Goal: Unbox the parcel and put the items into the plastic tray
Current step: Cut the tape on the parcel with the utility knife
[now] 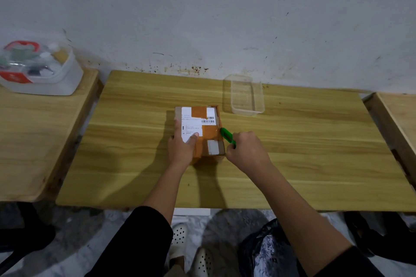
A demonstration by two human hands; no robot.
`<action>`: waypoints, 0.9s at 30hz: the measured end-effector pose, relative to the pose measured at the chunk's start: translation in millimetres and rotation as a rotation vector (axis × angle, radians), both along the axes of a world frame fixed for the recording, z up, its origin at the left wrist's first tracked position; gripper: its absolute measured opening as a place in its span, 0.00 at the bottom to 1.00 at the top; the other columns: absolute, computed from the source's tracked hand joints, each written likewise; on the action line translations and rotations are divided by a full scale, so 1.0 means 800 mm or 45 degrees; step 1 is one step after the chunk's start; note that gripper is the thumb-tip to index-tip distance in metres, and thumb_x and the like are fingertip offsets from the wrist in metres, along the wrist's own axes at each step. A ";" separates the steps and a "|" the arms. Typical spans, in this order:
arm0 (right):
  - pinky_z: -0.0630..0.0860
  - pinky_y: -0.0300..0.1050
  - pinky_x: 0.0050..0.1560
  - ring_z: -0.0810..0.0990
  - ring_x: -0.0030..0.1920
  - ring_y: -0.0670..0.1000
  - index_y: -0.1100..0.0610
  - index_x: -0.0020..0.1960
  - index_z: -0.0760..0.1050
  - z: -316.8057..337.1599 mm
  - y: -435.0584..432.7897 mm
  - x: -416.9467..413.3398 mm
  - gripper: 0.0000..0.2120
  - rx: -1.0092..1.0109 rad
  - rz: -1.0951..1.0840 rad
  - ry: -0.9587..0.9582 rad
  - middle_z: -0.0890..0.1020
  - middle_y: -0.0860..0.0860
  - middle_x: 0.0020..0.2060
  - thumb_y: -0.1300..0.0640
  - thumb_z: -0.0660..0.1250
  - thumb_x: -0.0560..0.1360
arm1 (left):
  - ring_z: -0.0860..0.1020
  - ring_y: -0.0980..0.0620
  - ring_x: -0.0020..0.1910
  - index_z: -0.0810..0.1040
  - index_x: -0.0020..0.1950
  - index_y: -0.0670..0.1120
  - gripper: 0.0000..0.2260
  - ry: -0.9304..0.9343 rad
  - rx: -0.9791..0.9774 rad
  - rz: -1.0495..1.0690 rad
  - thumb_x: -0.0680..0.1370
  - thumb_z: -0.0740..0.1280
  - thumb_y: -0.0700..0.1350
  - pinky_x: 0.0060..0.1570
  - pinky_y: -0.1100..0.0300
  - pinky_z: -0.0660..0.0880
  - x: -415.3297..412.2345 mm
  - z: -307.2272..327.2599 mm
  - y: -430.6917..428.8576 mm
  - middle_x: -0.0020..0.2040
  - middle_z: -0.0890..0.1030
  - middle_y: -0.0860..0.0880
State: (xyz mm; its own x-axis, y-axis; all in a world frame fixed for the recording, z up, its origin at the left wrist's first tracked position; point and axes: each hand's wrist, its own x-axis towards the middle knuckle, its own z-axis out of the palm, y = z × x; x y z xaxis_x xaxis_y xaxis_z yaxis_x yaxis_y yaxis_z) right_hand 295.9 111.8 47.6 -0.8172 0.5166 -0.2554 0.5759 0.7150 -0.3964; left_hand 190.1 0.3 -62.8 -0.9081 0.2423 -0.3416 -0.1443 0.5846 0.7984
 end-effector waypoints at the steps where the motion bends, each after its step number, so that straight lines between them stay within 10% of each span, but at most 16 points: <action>1: 0.58 0.39 0.24 0.65 0.25 0.47 0.60 0.32 0.65 -0.001 -0.001 0.003 0.10 -0.003 -0.004 0.007 0.66 0.50 0.26 0.63 0.60 0.72 | 0.65 0.41 0.68 0.46 0.76 0.59 0.32 -0.001 0.003 0.001 0.77 0.61 0.55 0.61 0.50 0.65 0.000 0.000 0.000 0.71 0.67 0.45; 27: 0.58 0.39 0.23 0.69 0.30 0.53 0.63 0.52 0.72 -0.029 -0.022 0.043 0.10 0.129 0.009 0.060 0.72 0.55 0.33 0.60 0.58 0.75 | 0.64 0.39 0.70 0.44 0.75 0.60 0.32 -0.019 -0.072 -0.008 0.78 0.61 0.56 0.63 0.44 0.66 0.006 0.007 0.001 0.73 0.64 0.42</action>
